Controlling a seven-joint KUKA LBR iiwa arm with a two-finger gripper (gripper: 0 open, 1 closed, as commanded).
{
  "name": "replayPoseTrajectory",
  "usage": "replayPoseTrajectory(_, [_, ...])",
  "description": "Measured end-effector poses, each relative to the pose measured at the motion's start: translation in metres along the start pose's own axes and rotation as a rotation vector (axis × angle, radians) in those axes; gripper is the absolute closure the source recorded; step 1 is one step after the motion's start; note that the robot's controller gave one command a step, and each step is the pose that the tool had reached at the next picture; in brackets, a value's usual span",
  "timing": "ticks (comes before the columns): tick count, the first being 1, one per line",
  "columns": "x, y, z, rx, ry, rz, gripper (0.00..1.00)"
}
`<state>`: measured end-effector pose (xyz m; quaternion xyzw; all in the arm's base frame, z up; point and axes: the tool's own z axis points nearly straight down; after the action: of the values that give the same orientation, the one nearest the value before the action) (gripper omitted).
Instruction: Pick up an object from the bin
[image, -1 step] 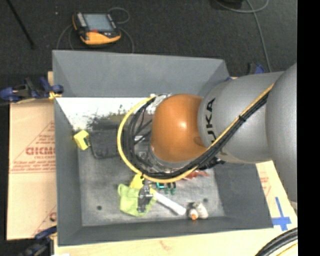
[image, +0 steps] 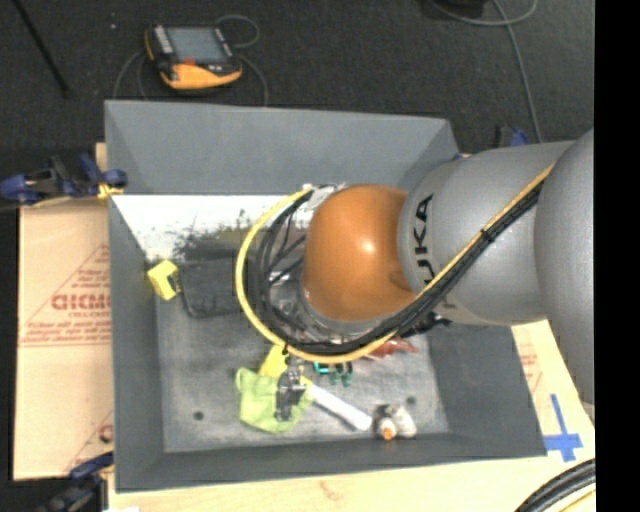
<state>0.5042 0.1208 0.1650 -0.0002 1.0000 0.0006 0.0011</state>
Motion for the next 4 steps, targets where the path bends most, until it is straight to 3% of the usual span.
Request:
replayPoseTrajectory(1, [-0.016,-0.003,0.085,0.001,0.003,-0.536,1.00])
replayPoseTrajectory(2, [-0.016,-0.003,0.085,0.000,0.003,-0.535,1.00])
replayPoseTrajectory(3, [-0.019,-0.017,-0.029,0.000,0.000,-0.552,1.00])
replayPoseTrajectory(4, [-0.019,-0.017,-0.028,-0.001,0.000,-0.551,1.00])
